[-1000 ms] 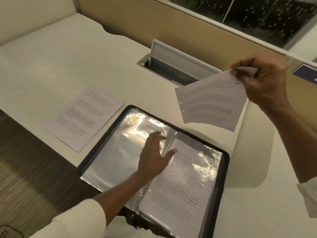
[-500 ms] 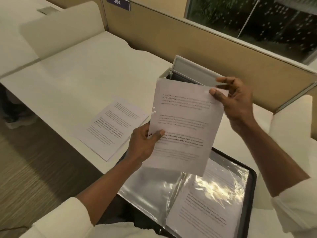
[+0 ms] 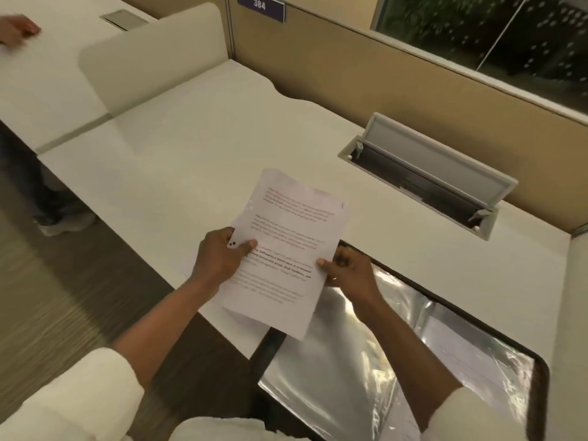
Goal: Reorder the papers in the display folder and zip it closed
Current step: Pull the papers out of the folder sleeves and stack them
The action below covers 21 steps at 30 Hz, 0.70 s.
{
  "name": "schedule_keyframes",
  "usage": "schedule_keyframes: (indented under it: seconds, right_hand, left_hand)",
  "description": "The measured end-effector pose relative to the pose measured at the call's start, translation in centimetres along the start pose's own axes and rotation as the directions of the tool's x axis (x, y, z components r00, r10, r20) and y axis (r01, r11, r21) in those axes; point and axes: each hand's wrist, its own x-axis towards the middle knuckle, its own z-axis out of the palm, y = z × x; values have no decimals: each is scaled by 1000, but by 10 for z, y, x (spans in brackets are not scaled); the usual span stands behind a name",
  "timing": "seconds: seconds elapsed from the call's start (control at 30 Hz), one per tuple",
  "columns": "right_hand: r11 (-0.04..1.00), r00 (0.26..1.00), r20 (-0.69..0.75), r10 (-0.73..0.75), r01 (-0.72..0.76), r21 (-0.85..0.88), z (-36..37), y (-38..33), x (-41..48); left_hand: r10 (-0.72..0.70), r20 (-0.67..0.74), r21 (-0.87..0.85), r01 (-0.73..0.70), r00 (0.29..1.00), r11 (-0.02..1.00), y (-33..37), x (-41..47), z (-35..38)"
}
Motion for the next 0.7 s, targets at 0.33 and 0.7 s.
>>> schedule_keyframes:
  seconds: [0.33,0.7]
  right_hand:
    - [983,974,-159,162,-174,-64,74,40,21]
    - [856,935,-350,64,-231,-463,94,75,44]
  left_hand:
    - [39,-17,540,-24,999,841,-38,80,-25]
    - [18,28,751,-33,999,659,-45,93,-11]
